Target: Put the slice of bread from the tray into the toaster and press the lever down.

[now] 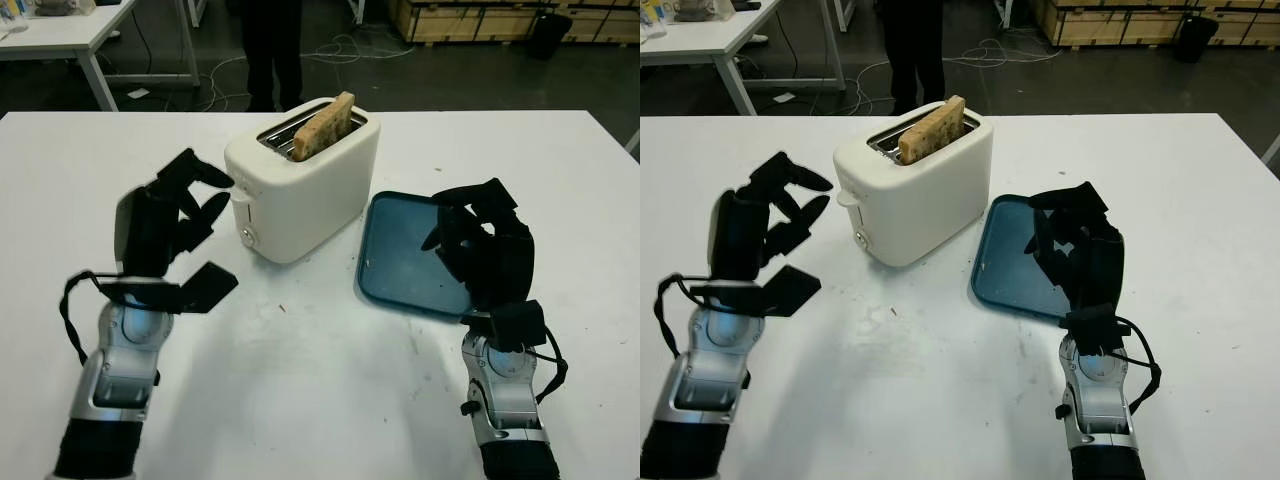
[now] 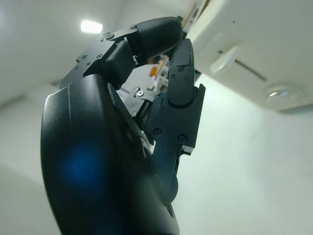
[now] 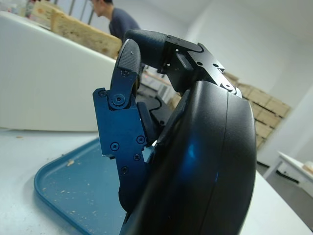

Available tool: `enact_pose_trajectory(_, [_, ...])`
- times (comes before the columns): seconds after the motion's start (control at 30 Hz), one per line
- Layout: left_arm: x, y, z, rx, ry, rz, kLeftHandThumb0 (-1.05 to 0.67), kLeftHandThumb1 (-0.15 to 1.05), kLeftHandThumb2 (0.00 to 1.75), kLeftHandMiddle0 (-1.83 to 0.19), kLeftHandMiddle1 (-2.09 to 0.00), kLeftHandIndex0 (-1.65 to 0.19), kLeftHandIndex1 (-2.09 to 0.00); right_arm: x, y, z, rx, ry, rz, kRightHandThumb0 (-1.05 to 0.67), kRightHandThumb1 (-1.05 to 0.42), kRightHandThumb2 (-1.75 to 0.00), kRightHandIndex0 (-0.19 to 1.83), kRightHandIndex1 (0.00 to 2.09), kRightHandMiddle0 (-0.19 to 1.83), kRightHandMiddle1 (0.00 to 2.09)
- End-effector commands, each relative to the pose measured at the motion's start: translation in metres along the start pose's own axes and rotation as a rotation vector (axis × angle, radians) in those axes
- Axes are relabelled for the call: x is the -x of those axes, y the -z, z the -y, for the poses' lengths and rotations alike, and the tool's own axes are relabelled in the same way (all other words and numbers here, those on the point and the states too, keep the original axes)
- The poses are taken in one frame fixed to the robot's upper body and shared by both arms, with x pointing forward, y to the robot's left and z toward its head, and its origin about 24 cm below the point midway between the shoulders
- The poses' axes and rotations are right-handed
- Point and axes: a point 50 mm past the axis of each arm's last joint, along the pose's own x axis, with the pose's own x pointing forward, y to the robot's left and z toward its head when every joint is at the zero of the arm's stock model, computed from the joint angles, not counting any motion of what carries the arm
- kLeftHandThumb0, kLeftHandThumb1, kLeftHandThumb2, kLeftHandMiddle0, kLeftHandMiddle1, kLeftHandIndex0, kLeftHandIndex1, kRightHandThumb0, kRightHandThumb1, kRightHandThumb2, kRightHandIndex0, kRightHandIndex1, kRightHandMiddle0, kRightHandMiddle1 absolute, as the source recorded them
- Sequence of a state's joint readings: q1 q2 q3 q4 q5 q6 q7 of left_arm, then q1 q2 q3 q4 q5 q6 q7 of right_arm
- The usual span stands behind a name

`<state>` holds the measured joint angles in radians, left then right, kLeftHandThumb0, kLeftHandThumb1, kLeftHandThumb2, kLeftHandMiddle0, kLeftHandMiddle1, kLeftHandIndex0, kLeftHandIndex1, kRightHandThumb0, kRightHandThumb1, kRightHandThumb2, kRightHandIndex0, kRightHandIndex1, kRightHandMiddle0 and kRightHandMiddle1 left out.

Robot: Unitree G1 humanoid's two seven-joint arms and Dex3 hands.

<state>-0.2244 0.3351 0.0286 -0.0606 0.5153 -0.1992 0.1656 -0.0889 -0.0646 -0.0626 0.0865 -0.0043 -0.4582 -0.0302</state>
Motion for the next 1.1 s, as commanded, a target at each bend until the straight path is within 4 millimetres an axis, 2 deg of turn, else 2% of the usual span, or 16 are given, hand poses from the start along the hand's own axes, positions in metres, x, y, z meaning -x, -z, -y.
enact_pose_trajectory(0.0, [-0.009,0.002,-0.004,-0.065,0.051,0.029,-0.19,0.92,0.1,-0.78,-1.51,-0.86,-0.7,0.0,0.002,-0.001,-0.004,-0.009,-0.007,-0.49,-0.92,-0.44,0.88,1.75,0.7,1.44])
enact_pose_trajectory(0.17, [-0.029,0.011,-0.008,-0.231,0.201,0.061,-0.17,0.92,0.01,-0.85,-1.46,-0.99,-0.41,0.001,0.004,-0.003,-0.02,-0.008,-0.009,-0.51,-0.92,-0.42,0.88,1.75,0.72,1.4])
enact_pose_trajectory(0.5, [-0.052,0.017,0.007,-0.328,0.359,0.098,-0.15,0.89,0.0,-0.98,-1.26,-1.15,-0.26,0.002,0.002,-0.002,0.0,0.016,-0.004,-0.5,-0.92,-0.43,0.87,1.75,0.67,1.49])
enact_pose_trajectory(0.6, [-0.054,0.018,0.012,-0.329,0.383,0.105,-0.15,0.89,0.0,-1.0,-1.18,-1.18,-0.24,0.002,0.002,-0.001,0.001,0.024,-0.002,-0.49,-0.92,-0.43,0.86,1.75,0.65,1.52])
enact_pose_trajectory(0.9, [-0.054,0.018,0.02,-0.32,0.388,0.136,-0.14,0.89,0.01,-0.97,-1.13,-1.17,-0.19,0.003,0.003,-0.001,-0.011,0.035,-0.008,-0.48,-0.92,-0.43,0.85,1.75,0.61,1.59])
enact_pose_trajectory(1.07, [-0.052,0.017,0.019,-0.325,0.385,0.146,-0.12,0.9,0.01,-0.97,-1.18,-1.18,-0.18,0.003,0.003,-0.001,-0.008,0.037,-0.008,-0.48,-0.92,-0.43,0.85,1.75,0.59,1.62])
